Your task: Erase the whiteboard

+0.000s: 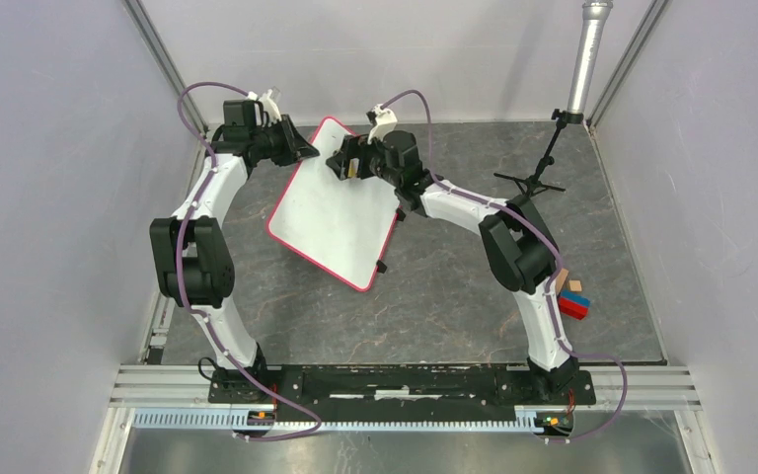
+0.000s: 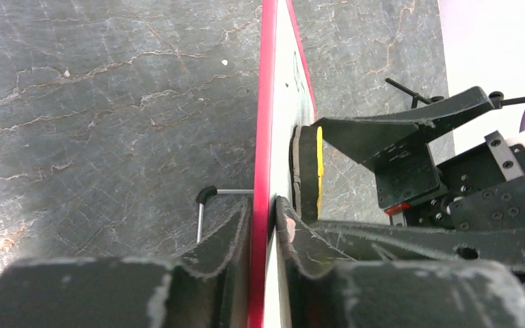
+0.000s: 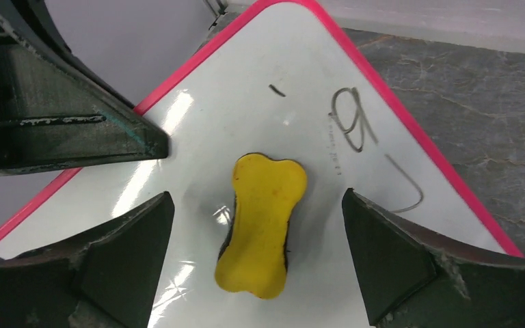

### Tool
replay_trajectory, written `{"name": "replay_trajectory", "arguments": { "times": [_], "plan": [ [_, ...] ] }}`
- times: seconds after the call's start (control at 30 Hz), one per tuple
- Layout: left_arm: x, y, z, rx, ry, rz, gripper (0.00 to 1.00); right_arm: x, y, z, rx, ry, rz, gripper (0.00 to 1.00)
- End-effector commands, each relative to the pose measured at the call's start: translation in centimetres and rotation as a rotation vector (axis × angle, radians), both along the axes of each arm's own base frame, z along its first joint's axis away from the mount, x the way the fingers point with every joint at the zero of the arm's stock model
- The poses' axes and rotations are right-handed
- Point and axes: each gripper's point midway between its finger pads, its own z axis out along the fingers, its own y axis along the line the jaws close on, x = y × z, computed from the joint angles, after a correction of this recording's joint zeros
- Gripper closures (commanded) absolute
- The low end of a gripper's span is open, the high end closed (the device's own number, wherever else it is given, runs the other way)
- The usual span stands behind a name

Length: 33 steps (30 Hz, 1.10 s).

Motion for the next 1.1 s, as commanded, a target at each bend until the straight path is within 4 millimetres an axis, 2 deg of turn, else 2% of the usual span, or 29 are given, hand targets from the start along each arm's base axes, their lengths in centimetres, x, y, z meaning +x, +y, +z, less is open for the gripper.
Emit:
{"name": "replay_trajectory", "arguments": {
  "times": [0.0,0.07,0.13,0.27,0.33,0.43,0.53,0.67,0.8,1.07],
  "plan": [
    [0.7,-0.2,0.9,0.003,-0.066,-0.035,0.79,0.8,-1.3,3.1,0.049,-0.046,0.022,0.03],
    [0.7,-0.3,1.0,0.001,-0.071,-0.042,0.84,0.6,-1.4,3.2,0.054,-0.05,0.02,0.1],
    [0.7,-0.3,0.7,0.007,-0.071,-0.047,0.9,0.6,-1.3,3.0,0.054,-0.041,0.023,0.24],
    [0.8,-0.2,0.2,0.018,-0.076,-0.052,0.98,0.3,-0.9,2.2,0.055,-0.02,0.039,0.26],
    [0.8,-0.3,0.1,0.022,-0.09,-0.064,0.98,0.1,-0.8,2.1,0.053,-0.022,0.043,0.26],
    [0.7,-0.3,0.2,0.037,-0.116,-0.074,0.98,-0.1,-0.6,1.9,0.052,-0.019,0.044,0.36],
    [0.5,-0.3,0.5,0.054,-0.153,-0.089,0.98,-0.6,-0.2,1.9,0.054,-0.02,0.051,0.41],
    [-0.1,-0.9,1.1,0.101,-0.22,-0.131,0.98,-0.4,-0.5,2.6,0.054,-0.043,0.019,0.61],
    [-0.8,-1.7,1.6,0.122,-0.272,-0.167,0.98,0.5,-0.3,3.8,0.049,-0.074,0.01,0.77],
    [-1.9,-2.7,2.5,0.172,-0.345,-0.224,0.98,2.0,-0.3,6.8,0.045,-0.125,0.011,0.78]
  ]
}}
